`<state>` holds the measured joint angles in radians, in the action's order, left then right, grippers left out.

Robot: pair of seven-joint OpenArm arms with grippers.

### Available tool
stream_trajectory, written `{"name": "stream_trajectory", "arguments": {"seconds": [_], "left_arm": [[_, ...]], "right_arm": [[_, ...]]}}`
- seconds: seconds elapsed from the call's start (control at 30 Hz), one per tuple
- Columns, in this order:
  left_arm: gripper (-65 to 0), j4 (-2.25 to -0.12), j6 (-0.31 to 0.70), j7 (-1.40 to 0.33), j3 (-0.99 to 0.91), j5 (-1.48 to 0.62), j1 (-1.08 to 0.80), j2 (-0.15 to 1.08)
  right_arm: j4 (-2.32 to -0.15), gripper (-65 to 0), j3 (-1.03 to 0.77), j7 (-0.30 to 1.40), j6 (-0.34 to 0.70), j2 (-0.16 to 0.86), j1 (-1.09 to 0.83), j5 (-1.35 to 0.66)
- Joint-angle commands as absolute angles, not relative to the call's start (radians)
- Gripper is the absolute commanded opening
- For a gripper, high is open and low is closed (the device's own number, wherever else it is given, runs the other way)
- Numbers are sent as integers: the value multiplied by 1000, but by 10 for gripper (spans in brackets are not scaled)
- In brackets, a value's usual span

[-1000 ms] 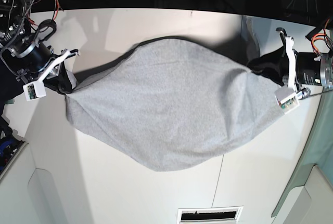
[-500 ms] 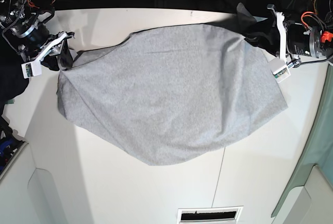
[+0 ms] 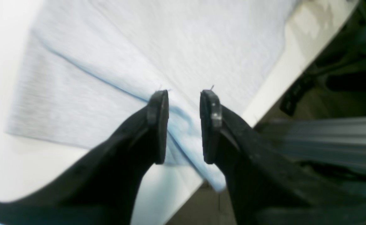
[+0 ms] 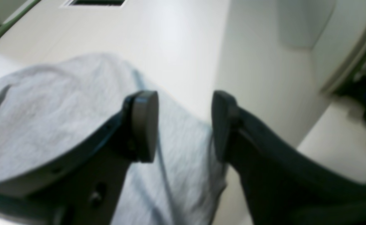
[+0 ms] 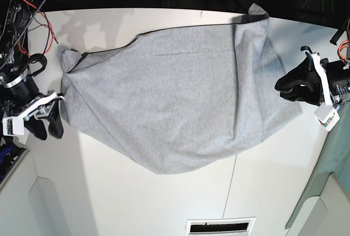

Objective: Layout the t-shirt on the table in an organized manner, then fold the t-shirt properly
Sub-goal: 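Lower the stretched t-shirt onto the table and release both grippers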

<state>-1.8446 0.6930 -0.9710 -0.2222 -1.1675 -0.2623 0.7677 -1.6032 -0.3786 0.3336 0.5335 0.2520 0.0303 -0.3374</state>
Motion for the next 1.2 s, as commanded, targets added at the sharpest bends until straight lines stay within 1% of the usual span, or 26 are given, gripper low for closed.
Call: {"name": "stream_trajectory", "arguments": {"seconds": [0.0, 0.03, 0.13, 0.2, 0.23, 0.3, 0.37, 0.57, 0.67, 0.9, 1.03, 1.17], "left_arm": [[-443, -1858, 698, -952, -231, -1177, -252, 783], [-421, -1857, 698, -941, -230, -1163, -252, 782], [-320, -1845, 698, -884, -230, -1089, -252, 777], [-289, -1822, 698, -812, -230, -1015, -252, 776], [-289, -1807, 698, -780, -230, -974, -251, 775], [-289, -1765, 648, -764, -230, -912, -235, 772], [-289, -1713, 608, -765, -230, -879, -212, 760], [-289, -1525, 603, -748, -230, -873, -115, 692], [-289, -1420, 602, -729, -230, -872, -47, 657], [-289, -1170, 601, -727, -229, -854, 83, 561], [-289, -1063, 596, -647, -229, -775, 124, 528], [-289, -1004, 524, -586, -229, -725, 161, 518]], "right_arm": [[-1618, -372, -384, 310, 525, 256, 71, -337], [-1617, -372, -384, 311, 511, 249, 93, -321], [-1573, -372, -383, 311, 477, 229, 154, -276], [-1496, -372, -382, 310, 464, 224, 199, -275], [-1446, -372, -382, 306, 451, 220, 226, -275], [-1335, -372, -381, 281, 411, 212, 282, -271], [-1214, -372, -381, 260, 398, 213, 340, -268], [-871, -372, -363, 208, 400, 206, 478, -206], [-758, -372, -324, 197, 402, 199, 507, -204], [-712, -372, -182, 191, 416, 189, 484, -205], [-712, -372, -127, 191, 416, 181, 481, -205], [-712, -372, -110, 191, 416, 158, 479, -205]]}}
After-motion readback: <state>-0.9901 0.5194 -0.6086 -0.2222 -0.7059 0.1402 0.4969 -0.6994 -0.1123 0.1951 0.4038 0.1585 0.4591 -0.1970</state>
